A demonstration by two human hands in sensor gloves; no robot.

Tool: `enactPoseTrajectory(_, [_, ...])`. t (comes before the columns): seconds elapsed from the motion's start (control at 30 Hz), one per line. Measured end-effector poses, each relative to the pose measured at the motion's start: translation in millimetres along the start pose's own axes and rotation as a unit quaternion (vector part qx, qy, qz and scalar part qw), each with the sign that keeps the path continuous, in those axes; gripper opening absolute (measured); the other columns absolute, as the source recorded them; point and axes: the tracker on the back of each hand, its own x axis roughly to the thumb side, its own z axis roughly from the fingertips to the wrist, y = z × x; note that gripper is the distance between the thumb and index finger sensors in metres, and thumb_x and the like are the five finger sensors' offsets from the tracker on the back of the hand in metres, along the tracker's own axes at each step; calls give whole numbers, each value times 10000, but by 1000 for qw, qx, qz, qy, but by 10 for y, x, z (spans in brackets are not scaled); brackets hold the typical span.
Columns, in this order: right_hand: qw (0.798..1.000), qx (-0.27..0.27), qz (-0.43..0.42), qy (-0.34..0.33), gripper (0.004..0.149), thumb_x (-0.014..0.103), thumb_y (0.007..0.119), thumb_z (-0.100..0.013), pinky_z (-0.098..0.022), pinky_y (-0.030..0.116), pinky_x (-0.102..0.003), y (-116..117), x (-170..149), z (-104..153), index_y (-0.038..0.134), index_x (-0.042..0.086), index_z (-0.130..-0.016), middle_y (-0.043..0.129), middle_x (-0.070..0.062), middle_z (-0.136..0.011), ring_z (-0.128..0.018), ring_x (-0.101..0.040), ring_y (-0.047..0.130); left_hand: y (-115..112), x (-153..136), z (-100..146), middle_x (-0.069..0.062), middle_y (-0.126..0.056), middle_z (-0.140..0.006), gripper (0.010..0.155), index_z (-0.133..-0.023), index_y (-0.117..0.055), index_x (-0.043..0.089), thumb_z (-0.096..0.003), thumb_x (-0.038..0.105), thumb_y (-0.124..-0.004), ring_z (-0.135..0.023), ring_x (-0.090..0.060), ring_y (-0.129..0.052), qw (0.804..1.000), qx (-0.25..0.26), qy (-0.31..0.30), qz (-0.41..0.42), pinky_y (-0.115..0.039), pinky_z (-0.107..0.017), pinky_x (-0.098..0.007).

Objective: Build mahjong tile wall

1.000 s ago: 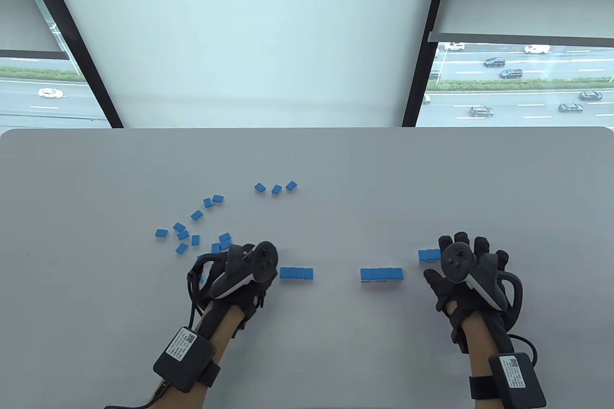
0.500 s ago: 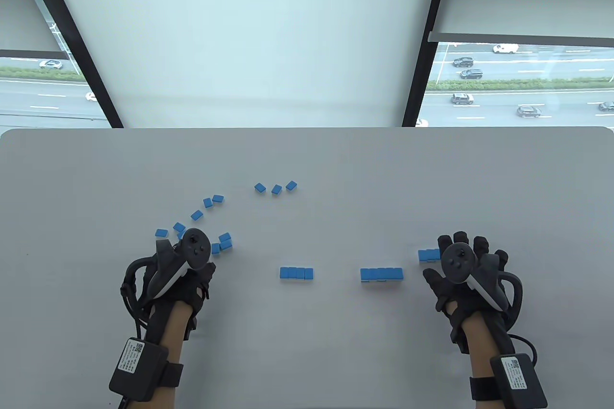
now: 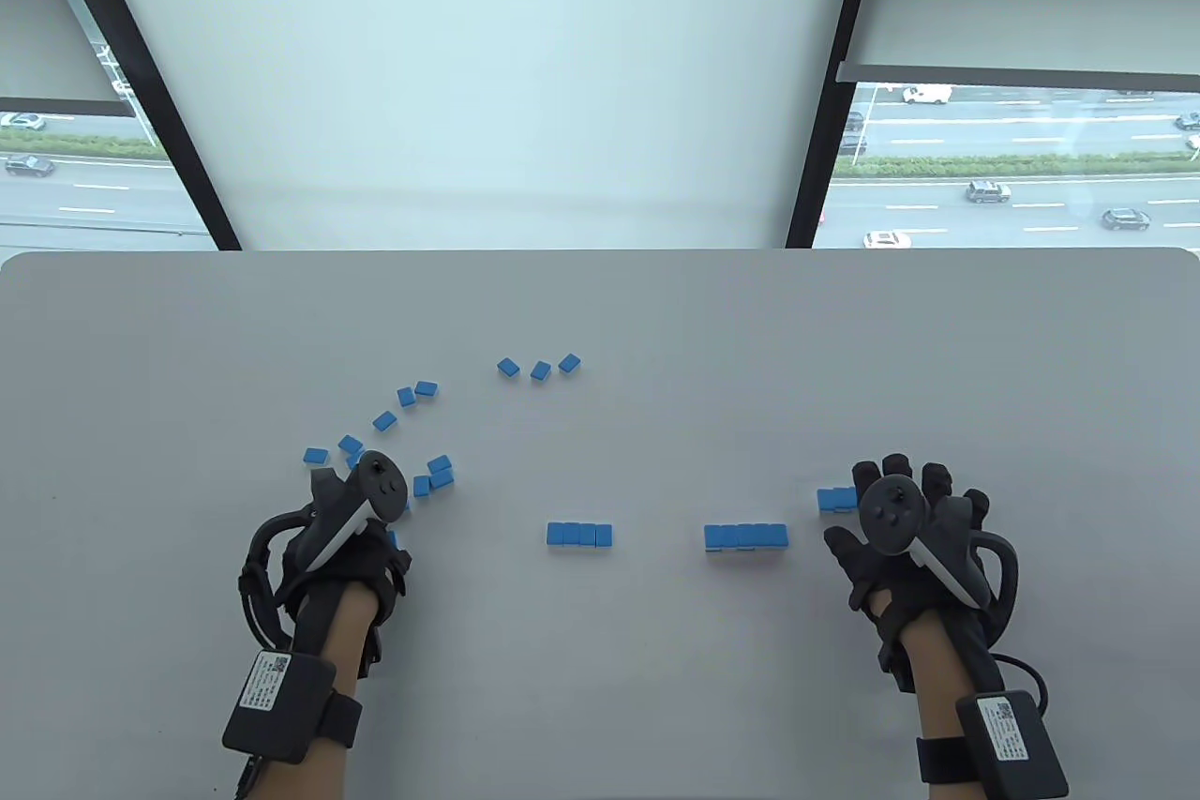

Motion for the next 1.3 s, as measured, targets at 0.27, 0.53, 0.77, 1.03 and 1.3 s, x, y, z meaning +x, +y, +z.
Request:
enactPoseTrajectory(0.27, [1000,1,1,1,787,623,684,-409,-655,109,-644,1,4,4,341,342,-1059,230,26,-1148,-1023,-397,159,6,-1,12,89,-900,-823,590,-937,-759,298,-404,504,-906,-670,-199,-974,1000,8,9,1,-822,-543,-483])
enactPoseTrajectory(0.53, [1000,3,0,1,787,624,684,-408,-655,110,-644,2,6,6,341,343,-1059,230,25,-1148,-1023,-397,160,149,32,128,53,-915,-800,601,-940,-756,251,-405,488,-895,-635,-211,-984,998,60,-21,22,-827,-524,-491])
enactPoseTrajectory(0.77, [1000,4,1,1,787,624,684,-408,-655,110,-644,7,10,7,341,343,-1059,229,25,-1148,-1022,-397,160,213,422,319,62,-911,-790,614,-939,-740,251,-400,516,-869,-616,-199,-986,981,141,-122,46,-832,-517,-485])
enactPoseTrajectory(1.03, [1000,4,3,0,788,624,683,-408,-655,110,-644,4,15,10,338,344,-1059,228,25,-1148,-1023,-397,159,137,871,415,77,-901,-807,609,-945,-728,273,-397,498,-871,-638,-195,-979,961,175,-214,18,-826,-534,-489])
enactPoseTrajectory(1.3, [1000,4,3,2,787,623,683,-408,-655,111,-644,4,15,12,340,343,-1059,229,25,-1148,-1023,-398,160,-28,1123,390,80,-903,-823,591,-952,-728,298,-405,475,-866,-674,-208,-966,958,150,-245,-24,-808,-557,-502])
